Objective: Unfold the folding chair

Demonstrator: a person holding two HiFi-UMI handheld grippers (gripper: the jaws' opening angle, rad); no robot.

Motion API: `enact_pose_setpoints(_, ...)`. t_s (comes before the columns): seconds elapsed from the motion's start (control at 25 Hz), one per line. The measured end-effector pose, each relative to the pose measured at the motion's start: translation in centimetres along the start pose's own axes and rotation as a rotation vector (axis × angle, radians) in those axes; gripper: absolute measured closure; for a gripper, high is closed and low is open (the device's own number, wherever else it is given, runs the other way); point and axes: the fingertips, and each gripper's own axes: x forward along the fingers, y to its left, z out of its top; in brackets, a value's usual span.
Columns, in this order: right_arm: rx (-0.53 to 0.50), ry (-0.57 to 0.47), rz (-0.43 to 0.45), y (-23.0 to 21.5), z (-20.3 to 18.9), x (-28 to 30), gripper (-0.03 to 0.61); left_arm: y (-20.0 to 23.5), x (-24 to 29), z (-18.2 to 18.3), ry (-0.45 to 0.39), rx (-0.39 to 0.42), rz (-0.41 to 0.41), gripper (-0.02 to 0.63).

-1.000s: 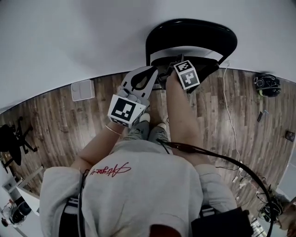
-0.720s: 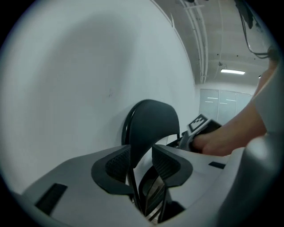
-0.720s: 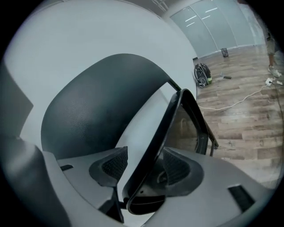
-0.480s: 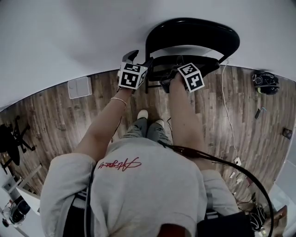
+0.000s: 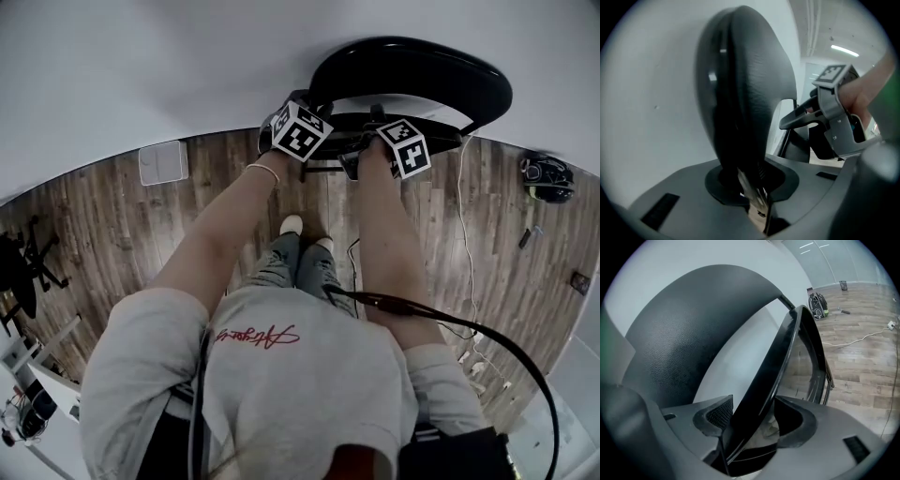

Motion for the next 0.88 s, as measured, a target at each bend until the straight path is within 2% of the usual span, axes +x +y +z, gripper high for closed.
enact_pose_setpoints(0.04,0.002,0.006,-0.003,0.0,-0.1,0.2,0.318,-0.2,0.2,0.1,-0.001,0.020,0.008,0.546)
enact_pose_setpoints(0.16,-0.001,-0.019,-0.011,0.0,-0.1,0.5,0.319,-0.1,0.4,0.4,-0.038,-0.003,0.023,0.569)
enact_pose_setpoints(0.32,-0.007,-0.064,0.004,0.1,0.2,0.2,0.318,0.0,0.4,0.6,-0.058,-0.010,0.047,0.569)
enact_pose_setpoints(0.48,0.015,-0.042,0.025,-0.3,0.1,-0.1,0.318,-0.1,0.3,0.5,-0.065,-0.024,0.064,0.572)
enact_pose_setpoints(0.68,0.033,-0.056,0.042,-0.5,-0.2,-1.3,0.318,-0.1,-0.2,0.8,-0.106,-0.041,0.043,0.577)
enact_pose_setpoints(0.88,0.094,-0.089,0.082,-2.1,-0.6,-3.2,0.319,-0.9,-0.1,0.5,-0.124,-0.053,0.002,0.581)
